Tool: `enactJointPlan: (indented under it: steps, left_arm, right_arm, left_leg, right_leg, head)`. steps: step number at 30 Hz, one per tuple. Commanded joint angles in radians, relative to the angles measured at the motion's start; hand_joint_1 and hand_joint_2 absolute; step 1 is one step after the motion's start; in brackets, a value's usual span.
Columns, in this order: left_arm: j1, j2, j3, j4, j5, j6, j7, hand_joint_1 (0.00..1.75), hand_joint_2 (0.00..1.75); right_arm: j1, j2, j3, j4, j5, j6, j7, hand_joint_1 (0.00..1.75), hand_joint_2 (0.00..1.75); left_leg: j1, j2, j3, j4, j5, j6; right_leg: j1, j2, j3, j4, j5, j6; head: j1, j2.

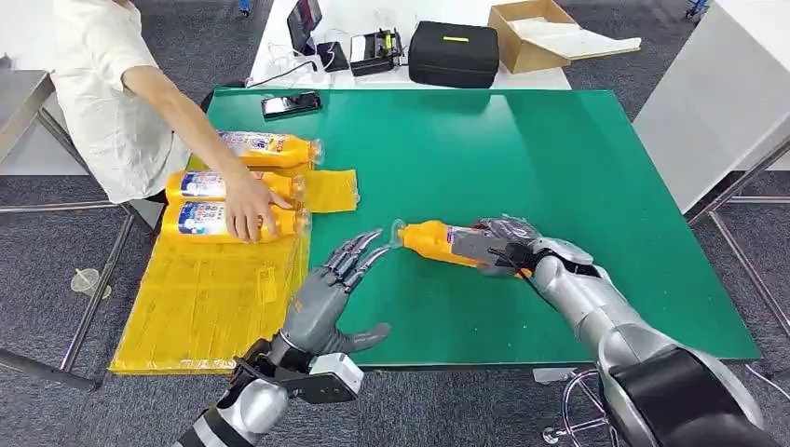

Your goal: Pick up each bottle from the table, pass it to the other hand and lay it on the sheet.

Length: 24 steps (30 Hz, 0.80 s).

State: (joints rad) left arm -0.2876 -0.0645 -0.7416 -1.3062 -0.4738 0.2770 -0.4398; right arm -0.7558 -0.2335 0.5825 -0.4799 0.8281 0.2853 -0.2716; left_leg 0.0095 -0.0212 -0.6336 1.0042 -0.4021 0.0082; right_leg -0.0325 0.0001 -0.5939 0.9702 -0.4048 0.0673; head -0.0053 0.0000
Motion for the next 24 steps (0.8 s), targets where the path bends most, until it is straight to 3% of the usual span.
enactJointPlan:
  steps: [1, 10, 14, 17, 22, 23, 24]
  left_arm:
    - [-0.031, -0.003, -0.020, 0.064, 0.055, 0.006, -0.025, 0.00, 1.75]
    - [-0.030, -0.003, -0.023, 0.064, 0.056, 0.005, -0.026, 0.00, 1.75]
    - [0.069, -0.090, 0.109, 0.044, 0.454, -0.175, 0.035, 0.00, 1.75]
    - [0.084, -0.126, 0.141, 0.096, 0.570, -0.115, 0.079, 0.00, 1.75]
    - [0.044, -0.175, 0.178, 0.281, 0.968, -0.137, 0.200, 0.00, 1.75]
    - [0.025, -0.176, 0.175, 0.322, 1.016, -0.118, 0.191, 0.00, 0.00]
    - [0.014, -0.173, 0.166, 0.341, 1.040, -0.117, 0.176, 0.00, 1.75]
  right_arm:
    - [0.011, -0.021, -0.030, 0.031, -0.188, 0.063, -0.083, 1.75, 1.75]
    - [0.013, -0.027, -0.025, 0.022, -0.197, 0.066, -0.082, 1.75, 1.75]
    - [0.111, -0.061, -0.103, -0.118, -0.399, 0.105, -0.132, 1.75, 1.75]
    - [0.212, -0.071, -0.145, -0.278, -0.549, 0.120, -0.143, 1.75, 1.75]
    - [0.312, 0.034, -0.187, -0.482, -0.826, 0.223, -0.148, 1.75, 1.75]
    - [0.316, 0.053, -0.173, -0.501, -0.864, 0.235, -0.141, 1.75, 1.75]
    - [0.320, 0.061, -0.162, -0.516, -0.889, 0.239, -0.138, 1.75, 1.75]
  left_leg:
    - [0.001, 0.000, 0.005, 0.000, -0.002, 0.000]
    - [0.001, 0.001, 0.005, 0.000, -0.002, 0.000]
    - [0.001, 0.001, 0.004, 0.000, -0.002, 0.000]
    - [0.002, -0.001, 0.006, -0.001, -0.003, 0.000]
    - [0.001, 0.003, 0.007, -0.001, -0.003, 0.000]
    - [0.001, 0.006, 0.006, -0.001, -0.004, -0.001]
    - [0.001, 0.005, 0.004, -0.001, -0.003, 0.000]
  right_leg:
    - [0.002, -0.001, 0.005, -0.001, -0.002, -0.004]
    - [0.002, -0.001, 0.006, -0.001, -0.002, -0.004]
    - [0.002, -0.001, 0.005, -0.002, -0.001, -0.003]
    - [0.002, -0.002, 0.008, -0.003, -0.002, -0.004]
    - [0.002, 0.001, 0.007, -0.002, -0.002, -0.005]
    - [0.002, 0.004, 0.005, -0.001, -0.001, -0.005]
    - [0.002, 0.004, 0.004, -0.001, 0.000, -0.004]
  head:
    - [0.000, 0.000]
    - [0.000, 0.000]
    - [0.000, 0.000]
    - [0.000, 0.000]
    - [0.000, 0.000]
    - [0.000, 0.000]
    - [0.000, 0.000]
